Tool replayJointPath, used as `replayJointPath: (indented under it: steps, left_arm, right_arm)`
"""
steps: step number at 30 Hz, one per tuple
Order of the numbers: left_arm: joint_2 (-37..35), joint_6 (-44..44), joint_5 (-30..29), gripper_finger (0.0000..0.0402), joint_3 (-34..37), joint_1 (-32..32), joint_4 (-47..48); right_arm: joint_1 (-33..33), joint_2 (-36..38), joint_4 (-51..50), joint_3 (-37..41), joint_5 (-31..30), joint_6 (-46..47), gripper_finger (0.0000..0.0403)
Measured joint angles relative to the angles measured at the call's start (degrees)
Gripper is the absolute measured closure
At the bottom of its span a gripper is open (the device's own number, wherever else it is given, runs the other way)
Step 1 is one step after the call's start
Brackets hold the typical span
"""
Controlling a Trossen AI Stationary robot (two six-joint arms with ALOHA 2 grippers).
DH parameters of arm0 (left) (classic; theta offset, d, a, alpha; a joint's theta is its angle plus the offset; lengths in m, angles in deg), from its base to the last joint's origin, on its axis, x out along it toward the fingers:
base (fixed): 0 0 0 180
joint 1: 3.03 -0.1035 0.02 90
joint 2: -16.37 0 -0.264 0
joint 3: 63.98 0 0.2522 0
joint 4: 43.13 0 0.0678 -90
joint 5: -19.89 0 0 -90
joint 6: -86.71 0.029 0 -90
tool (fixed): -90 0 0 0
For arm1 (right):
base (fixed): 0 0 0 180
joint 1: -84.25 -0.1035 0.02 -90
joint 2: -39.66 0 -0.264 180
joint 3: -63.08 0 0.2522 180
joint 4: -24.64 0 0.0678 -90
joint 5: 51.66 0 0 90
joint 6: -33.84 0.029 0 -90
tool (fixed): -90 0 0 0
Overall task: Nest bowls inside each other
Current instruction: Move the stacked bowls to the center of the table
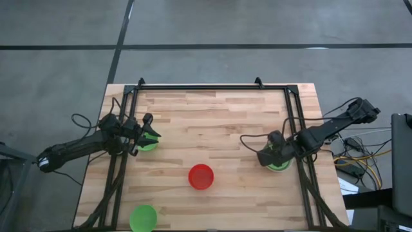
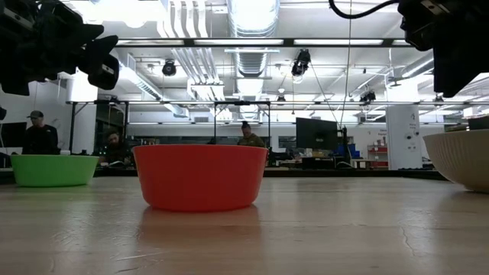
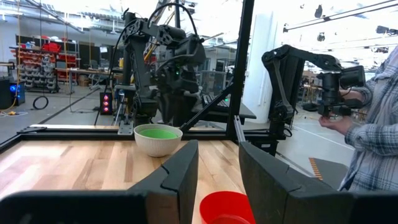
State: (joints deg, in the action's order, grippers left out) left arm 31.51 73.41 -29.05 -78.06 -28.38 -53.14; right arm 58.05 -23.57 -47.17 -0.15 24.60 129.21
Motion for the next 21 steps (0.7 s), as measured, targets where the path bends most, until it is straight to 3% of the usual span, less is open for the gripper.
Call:
replayJointPath:
  steps: [21]
  left_arm:
    - [0.0, 0.0, 0.0, 0.028, 0.0, 0.0, 0.0]
  right_arm:
    - [0.4, -8.2, 3.4, 0.1, 3.3, 1.8, 0.0334]
